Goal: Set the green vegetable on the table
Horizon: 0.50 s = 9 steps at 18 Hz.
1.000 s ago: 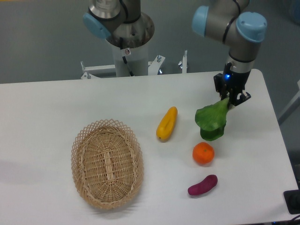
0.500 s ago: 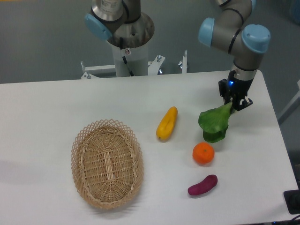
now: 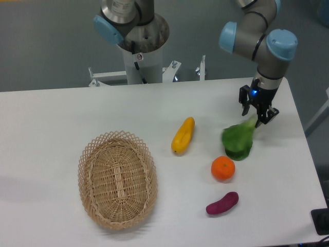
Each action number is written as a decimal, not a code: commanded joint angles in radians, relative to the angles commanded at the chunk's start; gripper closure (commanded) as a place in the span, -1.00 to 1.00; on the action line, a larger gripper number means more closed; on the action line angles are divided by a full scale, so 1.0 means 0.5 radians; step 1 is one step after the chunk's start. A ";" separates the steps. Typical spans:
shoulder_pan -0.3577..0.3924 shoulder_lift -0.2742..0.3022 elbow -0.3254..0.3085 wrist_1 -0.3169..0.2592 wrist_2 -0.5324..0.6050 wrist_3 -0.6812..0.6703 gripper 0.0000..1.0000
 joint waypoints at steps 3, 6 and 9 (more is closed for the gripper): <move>-0.009 0.058 0.064 0.000 0.003 -0.226 -1.00; -0.021 0.123 0.132 0.000 0.009 -0.341 -1.00; -0.022 0.138 0.285 -0.006 0.009 -0.338 -1.00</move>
